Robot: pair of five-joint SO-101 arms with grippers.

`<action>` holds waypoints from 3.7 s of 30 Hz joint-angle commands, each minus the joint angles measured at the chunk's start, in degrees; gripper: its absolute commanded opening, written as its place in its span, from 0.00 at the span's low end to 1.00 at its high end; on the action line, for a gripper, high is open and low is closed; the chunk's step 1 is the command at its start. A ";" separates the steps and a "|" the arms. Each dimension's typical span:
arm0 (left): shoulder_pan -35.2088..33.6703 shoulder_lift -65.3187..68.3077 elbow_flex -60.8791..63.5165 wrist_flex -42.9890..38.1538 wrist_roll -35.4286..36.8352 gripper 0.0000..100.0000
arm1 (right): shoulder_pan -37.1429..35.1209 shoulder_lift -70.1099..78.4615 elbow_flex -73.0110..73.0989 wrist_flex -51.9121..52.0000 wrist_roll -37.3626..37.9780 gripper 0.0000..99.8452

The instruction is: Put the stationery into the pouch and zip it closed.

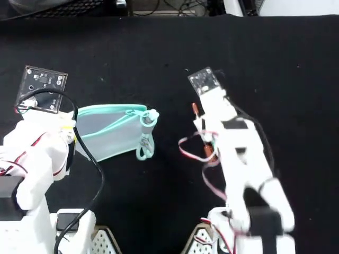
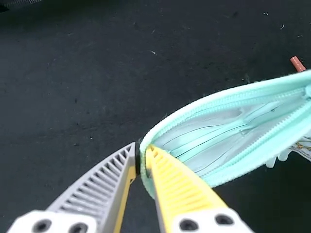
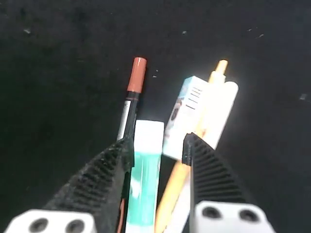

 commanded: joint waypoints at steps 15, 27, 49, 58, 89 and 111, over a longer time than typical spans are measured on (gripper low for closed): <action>-0.40 0.26 1.98 0.44 -0.18 0.03 | -1.05 18.07 -13.23 1.58 0.00 0.18; -0.40 0.26 1.98 0.79 -0.18 0.03 | -0.88 17.89 -13.49 10.46 4.75 0.18; -0.40 0.18 3.38 0.70 -0.09 0.03 | -3.08 17.63 -12.26 13.01 6.24 0.18; -0.40 0.18 3.74 0.79 -0.09 0.03 | -7.91 14.55 -9.10 3.52 6.15 0.18; -0.40 0.26 5.67 0.53 -0.18 0.03 | -8.88 22.02 -18.15 3.96 2.90 0.18; -0.40 0.26 5.58 0.44 -0.35 0.03 | -7.21 37.32 -58.77 40.00 4.75 0.01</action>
